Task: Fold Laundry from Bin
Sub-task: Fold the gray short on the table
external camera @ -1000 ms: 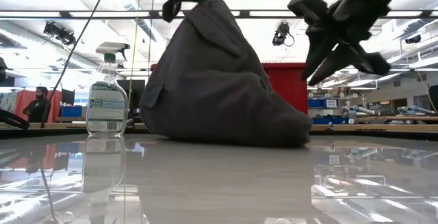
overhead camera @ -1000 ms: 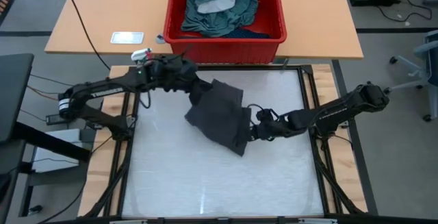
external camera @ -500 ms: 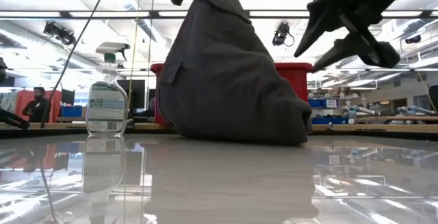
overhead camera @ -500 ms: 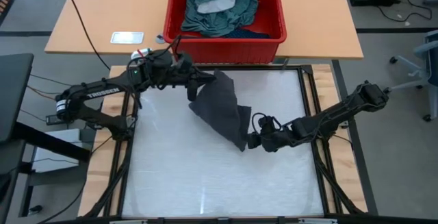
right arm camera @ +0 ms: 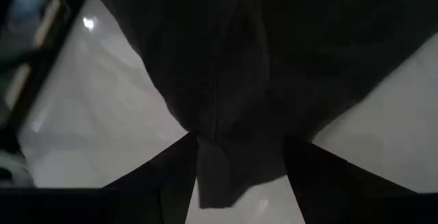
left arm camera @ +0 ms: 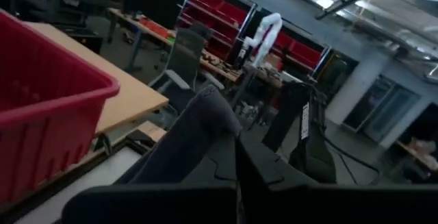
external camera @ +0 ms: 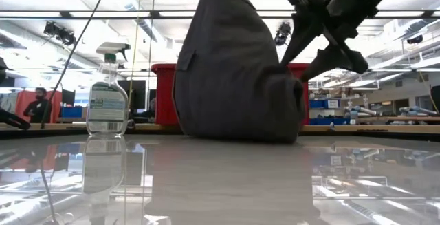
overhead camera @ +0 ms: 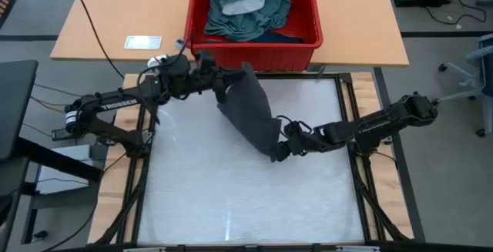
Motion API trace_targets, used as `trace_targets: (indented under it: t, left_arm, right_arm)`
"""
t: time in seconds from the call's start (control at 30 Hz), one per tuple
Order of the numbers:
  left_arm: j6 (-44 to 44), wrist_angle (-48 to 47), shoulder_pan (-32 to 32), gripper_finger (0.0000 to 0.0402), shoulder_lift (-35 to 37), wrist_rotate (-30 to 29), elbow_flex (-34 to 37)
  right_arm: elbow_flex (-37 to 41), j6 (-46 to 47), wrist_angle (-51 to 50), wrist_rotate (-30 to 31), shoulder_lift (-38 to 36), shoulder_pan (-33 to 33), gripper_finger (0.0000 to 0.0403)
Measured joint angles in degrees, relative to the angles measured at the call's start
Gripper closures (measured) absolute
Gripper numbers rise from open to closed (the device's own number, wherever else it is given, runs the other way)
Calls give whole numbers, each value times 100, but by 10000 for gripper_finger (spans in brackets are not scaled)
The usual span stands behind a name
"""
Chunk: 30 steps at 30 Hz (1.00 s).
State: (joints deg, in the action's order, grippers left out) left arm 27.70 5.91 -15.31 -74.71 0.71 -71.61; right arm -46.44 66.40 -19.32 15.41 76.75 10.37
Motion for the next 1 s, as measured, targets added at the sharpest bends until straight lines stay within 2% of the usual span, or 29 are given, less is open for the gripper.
trace_targets:
  t: [0.13, 0.23, 0.33, 0.47, 0.57, 0.67, 0.8, 0.9, 1.0]
  left_arm:
    - [-97, -809, 555, 401, -75, -12, -9]
    - [-24, -2412, 1137, 401, -98, -501, -9]
    - [542, -4059, 1783, 401, -149, -1283, -4]
    - [1665, -5360, 2601, 401, -333, -1804, -7]
    - [2426, -5622, 3096, 401, -589, -1946, -7]
    - [2982, -5548, 3473, 401, -937, -1951, -7]
    - [3340, -5299, 3802, 401, -1384, -1625, -1]
    - [3671, -5313, 4014, 401, -1617, -1399, -2]
    - [4039, -5290, 4299, 401, -1828, -1249, -2]
  right_arm:
    - [6, -606, -510, -263, 0, -164, 178]
    - [9, -872, -765, -315, -17, -158, 178]
    - [9, -1102, -804, -427, -17, -95, 178]
    - [9, -1653, -620, -484, -3, -94, 178]
    - [9, -2314, -208, -484, 109, -348, 181]
    - [9, -2937, 468, -740, 369, -658, 186]
    - [-1, -3425, 1462, -1090, 806, -958, 192]
    - [-63, -3688, 1480, -1042, 967, -1138, 196]
    - [-106, -3853, 1086, -920, 868, -1277, 197]
